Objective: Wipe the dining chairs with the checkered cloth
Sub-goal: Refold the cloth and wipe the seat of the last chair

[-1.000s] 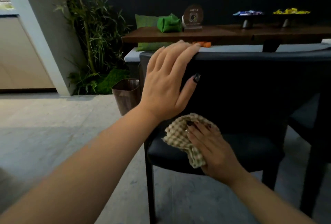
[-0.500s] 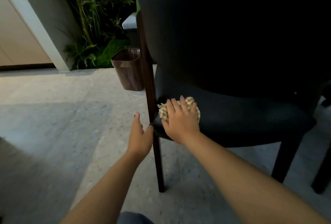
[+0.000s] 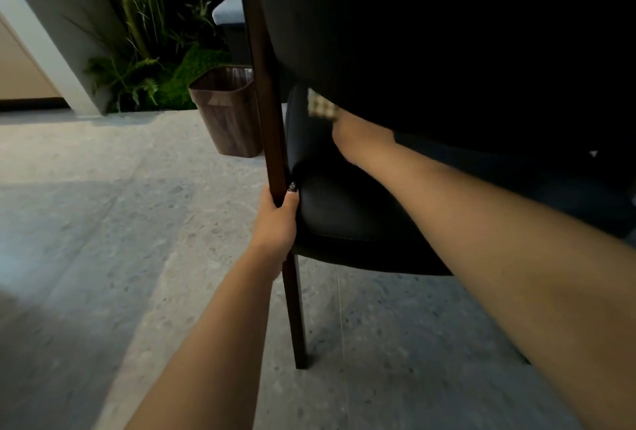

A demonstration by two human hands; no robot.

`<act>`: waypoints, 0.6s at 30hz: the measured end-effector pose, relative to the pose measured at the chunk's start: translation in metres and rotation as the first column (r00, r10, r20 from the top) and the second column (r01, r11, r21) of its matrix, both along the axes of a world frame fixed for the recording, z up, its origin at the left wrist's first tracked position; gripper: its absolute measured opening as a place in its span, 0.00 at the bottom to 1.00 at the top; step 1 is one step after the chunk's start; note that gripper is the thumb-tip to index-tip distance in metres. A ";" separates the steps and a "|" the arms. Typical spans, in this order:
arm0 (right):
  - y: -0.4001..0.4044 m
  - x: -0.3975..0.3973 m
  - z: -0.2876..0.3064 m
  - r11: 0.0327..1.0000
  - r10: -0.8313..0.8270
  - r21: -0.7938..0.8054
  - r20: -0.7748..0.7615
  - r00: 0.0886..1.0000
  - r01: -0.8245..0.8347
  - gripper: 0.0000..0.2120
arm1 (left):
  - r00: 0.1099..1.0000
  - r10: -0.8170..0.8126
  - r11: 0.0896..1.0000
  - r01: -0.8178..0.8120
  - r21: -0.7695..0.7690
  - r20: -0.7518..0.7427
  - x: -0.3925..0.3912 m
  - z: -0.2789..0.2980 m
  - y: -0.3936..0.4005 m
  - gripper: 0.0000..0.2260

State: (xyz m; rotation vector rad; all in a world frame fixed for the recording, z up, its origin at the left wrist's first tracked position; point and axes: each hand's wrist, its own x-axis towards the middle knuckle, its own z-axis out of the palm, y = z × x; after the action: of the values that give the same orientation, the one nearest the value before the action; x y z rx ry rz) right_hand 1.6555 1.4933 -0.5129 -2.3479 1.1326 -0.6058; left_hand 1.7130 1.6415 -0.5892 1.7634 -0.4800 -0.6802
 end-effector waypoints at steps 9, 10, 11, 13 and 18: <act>0.013 -0.003 -0.032 0.934 0.271 -0.156 -0.280 0.921 -0.322 0.24 | 0.998 0.055 0.997 -0.055 -0.050 -0.013 -0.009 0.003 -0.003 0.16; 0.019 -0.008 -0.032 0.919 0.304 -0.169 -0.269 0.914 -0.356 0.24 | 0.997 0.068 0.996 -0.069 -0.054 -0.024 -0.010 0.003 -0.004 0.17; 0.026 -0.014 -0.032 0.903 0.335 -0.185 -0.264 0.904 -0.388 0.23 | 0.996 0.079 0.995 -0.081 -0.056 -0.028 -0.011 0.004 -0.005 0.17; 0.039 -0.025 -0.031 0.878 0.374 -0.209 -0.261 0.890 -0.430 0.22 | 0.995 0.100 0.994 -0.101 -0.041 -0.026 -0.014 0.005 -0.006 0.17; 0.070 -0.063 -0.034 0.867 0.446 -0.130 -0.227 0.866 -0.481 0.26 | 0.975 0.208 0.978 -0.208 0.014 -0.075 -0.015 0.012 -0.014 0.16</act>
State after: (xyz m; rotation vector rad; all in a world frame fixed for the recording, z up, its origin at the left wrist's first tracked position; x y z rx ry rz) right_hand 1.5924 1.5631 -0.5465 -2.7524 0.5486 -0.3225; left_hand 1.6976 1.6278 -0.5770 1.7567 -0.2368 -0.5985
